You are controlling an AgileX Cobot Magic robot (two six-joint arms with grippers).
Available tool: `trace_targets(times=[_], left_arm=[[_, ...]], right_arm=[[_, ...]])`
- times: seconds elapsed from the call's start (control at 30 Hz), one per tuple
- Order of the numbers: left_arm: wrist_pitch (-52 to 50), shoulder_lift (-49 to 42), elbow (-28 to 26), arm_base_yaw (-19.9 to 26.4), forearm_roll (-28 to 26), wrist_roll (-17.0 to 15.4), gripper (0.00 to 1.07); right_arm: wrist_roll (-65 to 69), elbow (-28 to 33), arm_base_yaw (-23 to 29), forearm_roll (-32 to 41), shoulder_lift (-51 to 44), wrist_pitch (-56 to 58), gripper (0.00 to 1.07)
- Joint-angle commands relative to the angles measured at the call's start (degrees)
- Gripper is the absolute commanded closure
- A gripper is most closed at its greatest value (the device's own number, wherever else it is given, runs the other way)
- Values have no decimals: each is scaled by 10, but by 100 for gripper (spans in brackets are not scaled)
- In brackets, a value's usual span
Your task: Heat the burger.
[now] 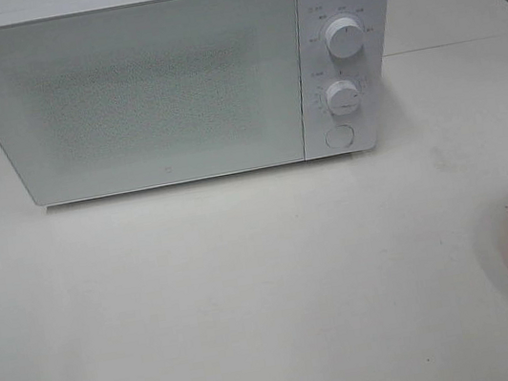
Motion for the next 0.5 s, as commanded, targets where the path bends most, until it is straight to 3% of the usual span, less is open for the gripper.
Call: trace_targets(times=[0.03, 0.5], left_arm=[[-3, -16, 0, 2, -2, 0, 8], [-3, -16, 0, 2, -2, 0, 8]], right_arm=[[-7, 0, -2, -1, -15, -3, 32], [-7, 0, -2, -1, -15, -3, 32]])
